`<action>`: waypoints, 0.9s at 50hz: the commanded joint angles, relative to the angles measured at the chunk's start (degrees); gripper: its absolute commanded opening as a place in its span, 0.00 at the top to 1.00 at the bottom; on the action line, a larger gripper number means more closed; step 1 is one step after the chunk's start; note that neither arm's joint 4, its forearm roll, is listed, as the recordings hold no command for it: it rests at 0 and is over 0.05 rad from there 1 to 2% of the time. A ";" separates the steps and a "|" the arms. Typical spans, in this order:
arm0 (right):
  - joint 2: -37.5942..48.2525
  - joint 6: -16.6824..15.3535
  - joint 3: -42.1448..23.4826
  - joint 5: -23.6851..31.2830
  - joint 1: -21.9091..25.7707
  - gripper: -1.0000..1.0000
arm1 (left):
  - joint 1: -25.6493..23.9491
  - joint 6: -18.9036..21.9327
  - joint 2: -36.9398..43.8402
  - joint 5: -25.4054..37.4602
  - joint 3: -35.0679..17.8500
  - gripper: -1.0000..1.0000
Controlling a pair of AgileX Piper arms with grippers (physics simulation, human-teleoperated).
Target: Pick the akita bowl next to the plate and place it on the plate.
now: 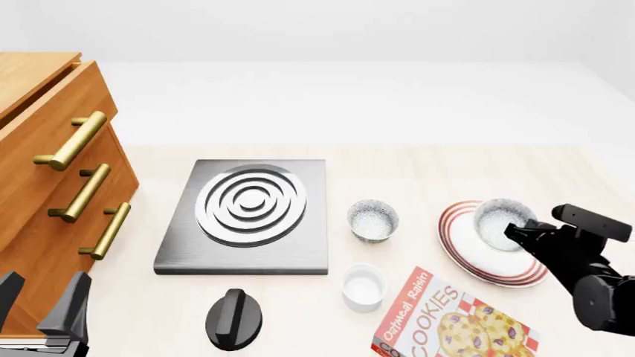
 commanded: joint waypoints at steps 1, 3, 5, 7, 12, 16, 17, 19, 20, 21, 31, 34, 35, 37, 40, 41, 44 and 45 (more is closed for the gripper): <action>1.46 -0.19 -0.09 -1.22 -0.12 1.00 | 0.00 0.00 0.00 0.00 0.00 0.00; 1.78 -0.25 -0.20 -1.33 -0.12 1.00 | 0.00 0.00 0.00 0.00 0.00 0.00; 2.17 -0.35 -0.41 -1.41 -0.17 1.00 | 0.00 0.00 0.00 0.00 0.00 0.00; 2.50 -0.45 -0.57 -1.50 -0.16 1.00 | 0.00 0.00 0.00 0.00 0.00 0.00; 3.40 -0.72 -0.93 -1.81 -0.13 1.00 | 0.00 0.00 0.00 0.00 0.00 0.00; 4.21 -0.89 -1.34 -2.05 -0.12 1.00 | 0.00 0.00 0.00 0.00 0.00 0.00; 4.40 -0.93 -1.46 -2.06 -0.15 1.00 | 0.00 0.00 0.00 0.00 0.00 0.00; 4.72 -1.06 -1.59 -2.19 -0.16 1.00 | 0.00 0.00 0.00 0.00 0.00 0.00; 4.97 -1.12 -1.68 -2.27 -0.21 1.00 | 0.00 0.00 0.00 0.00 0.00 0.00; 5.15 -1.16 -1.72 -2.37 -0.24 1.00 | 0.00 0.00 0.00 0.00 0.00 0.00; 7.69 -1.70 -2.46 -3.55 -0.23 1.00 | 0.00 0.00 0.00 0.00 0.00 0.00; 7.99 -1.73 -2.52 -3.74 -0.15 1.00 | 0.00 0.00 0.00 0.00 0.00 0.00; 8.19 -1.78 -2.51 -3.90 -0.16 1.00 | 0.00 0.00 0.00 0.00 0.00 0.00; 8.57 -1.84 -2.53 -4.15 -0.19 1.00 | 0.00 0.00 0.00 0.00 0.00 0.00; 8.88 -1.96 -2.57 -4.31 -0.23 1.00 | 0.00 0.00 0.00 0.00 0.00 0.00; 8.92 -1.97 -2.60 -4.30 -0.23 1.00 | 0.00 0.00 0.00 0.00 0.00 0.00; 9.19 -2.05 -2.68 -4.42 -0.23 1.00 | 0.00 0.00 0.00 0.00 0.00 0.00; 9.34 -2.09 -2.73 -4.48 -0.23 1.00 | 0.00 0.00 0.00 0.00 0.00 0.00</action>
